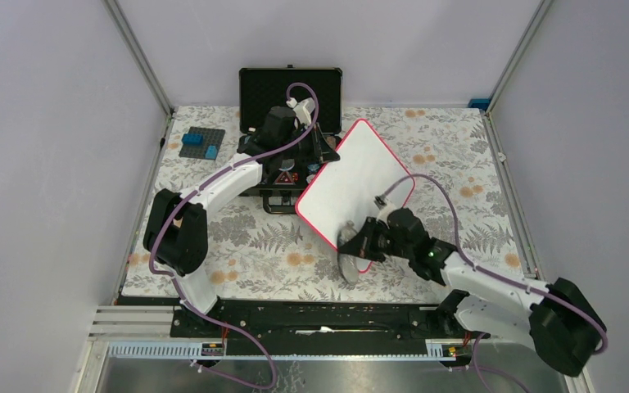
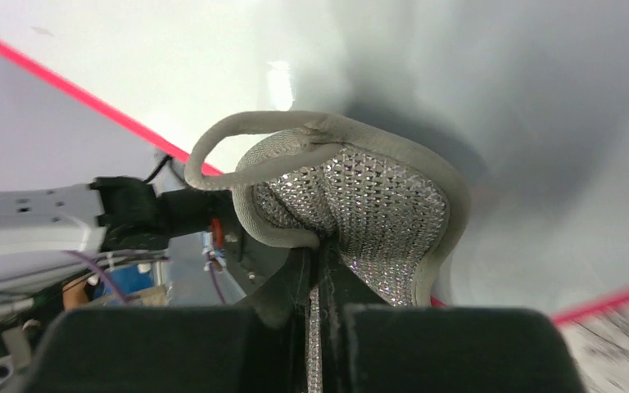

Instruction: Erase the whiteboard

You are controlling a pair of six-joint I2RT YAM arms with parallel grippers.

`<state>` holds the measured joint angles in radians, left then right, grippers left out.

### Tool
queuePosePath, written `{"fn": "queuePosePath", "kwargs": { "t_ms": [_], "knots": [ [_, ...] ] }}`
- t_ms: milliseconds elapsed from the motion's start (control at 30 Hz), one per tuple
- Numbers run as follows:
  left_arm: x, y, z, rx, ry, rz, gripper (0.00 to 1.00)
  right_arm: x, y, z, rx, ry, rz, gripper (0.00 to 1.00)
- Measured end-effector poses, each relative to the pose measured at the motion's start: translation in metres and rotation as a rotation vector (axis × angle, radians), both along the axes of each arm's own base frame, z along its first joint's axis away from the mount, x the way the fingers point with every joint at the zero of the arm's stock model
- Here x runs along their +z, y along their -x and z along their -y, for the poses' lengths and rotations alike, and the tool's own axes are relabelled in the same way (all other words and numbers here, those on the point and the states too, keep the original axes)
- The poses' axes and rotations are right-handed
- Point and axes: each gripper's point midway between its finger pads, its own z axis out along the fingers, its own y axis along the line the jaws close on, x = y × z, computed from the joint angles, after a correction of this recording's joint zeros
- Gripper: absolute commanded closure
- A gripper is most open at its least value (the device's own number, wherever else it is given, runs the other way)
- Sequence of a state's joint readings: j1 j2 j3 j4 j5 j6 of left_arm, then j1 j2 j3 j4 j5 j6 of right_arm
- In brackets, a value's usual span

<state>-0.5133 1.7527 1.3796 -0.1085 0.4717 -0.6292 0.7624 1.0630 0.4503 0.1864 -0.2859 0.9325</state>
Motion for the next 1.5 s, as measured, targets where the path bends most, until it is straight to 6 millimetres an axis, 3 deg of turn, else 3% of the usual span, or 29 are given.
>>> {"fn": "queuePosePath", "kwargs": {
  "t_ms": [167, 267, 367, 433, 500, 633, 733, 833, 933, 1033, 1200, 1300, 1500],
  "knots": [
    [0.001, 0.001, 0.002, -0.006, 0.004, 0.006, 1.00, -0.041, 0.005, 0.040, -0.115, 0.050, -0.054, 1.00],
    [0.002, 0.001, 0.002, -0.008, 0.005, 0.006, 1.00, -0.052, -0.007, 0.065, -0.209, 0.095, -0.100, 1.00],
    [0.002, 0.001, 0.003, -0.008, 0.005, 0.008, 1.00, -0.050, -0.014, 0.082, -0.255, 0.181, -0.106, 0.98],
    [0.001, 0.001, 0.002, -0.003, 0.001, 0.005, 1.00, -0.037, -0.022, 0.091, -0.272, 0.247, -0.070, 0.95],
    [0.001, 0.001, 0.002, -0.004, 0.001, 0.006, 1.00, -0.011, -0.037, 0.101, -0.305, 0.311, 0.006, 0.93],
    [0.000, 0.001, 0.002, -0.004, -0.001, 0.008, 0.84, 0.052, -0.076, 0.124, -0.409, 0.414, 0.223, 0.95],
    [-0.002, 0.004, 0.003, -0.019, -0.011, 0.010, 0.70, 0.058, -0.098, 0.150, -0.494, 0.517, 0.259, 0.98],
    [-0.010, 0.019, 0.010, -0.069, -0.033, -0.020, 0.54, 0.037, -0.116, 0.181, -0.571, 0.612, 0.185, 1.00],
    [-0.013, 0.029, 0.016, -0.108, -0.045, -0.018, 0.42, -0.007, -0.125, 0.218, -0.635, 0.675, 0.009, 1.00],
    [-0.014, 0.031, 0.015, -0.120, -0.055, -0.014, 0.34, -0.044, -0.117, 0.260, -0.742, 0.699, -0.172, 1.00],
    [-0.015, 0.031, 0.014, -0.125, -0.062, -0.009, 0.26, -0.069, -0.089, 0.315, -0.962, 0.776, -0.363, 0.88],
    [-0.011, 0.032, 0.013, -0.125, -0.060, 0.000, 0.23, -0.071, -0.082, 0.324, -1.006, 0.811, -0.389, 0.70],
    [-0.002, 0.030, 0.009, -0.105, -0.068, 0.034, 0.18, -0.076, -0.076, 0.324, -0.989, 0.824, -0.402, 0.40]
  ]
}}
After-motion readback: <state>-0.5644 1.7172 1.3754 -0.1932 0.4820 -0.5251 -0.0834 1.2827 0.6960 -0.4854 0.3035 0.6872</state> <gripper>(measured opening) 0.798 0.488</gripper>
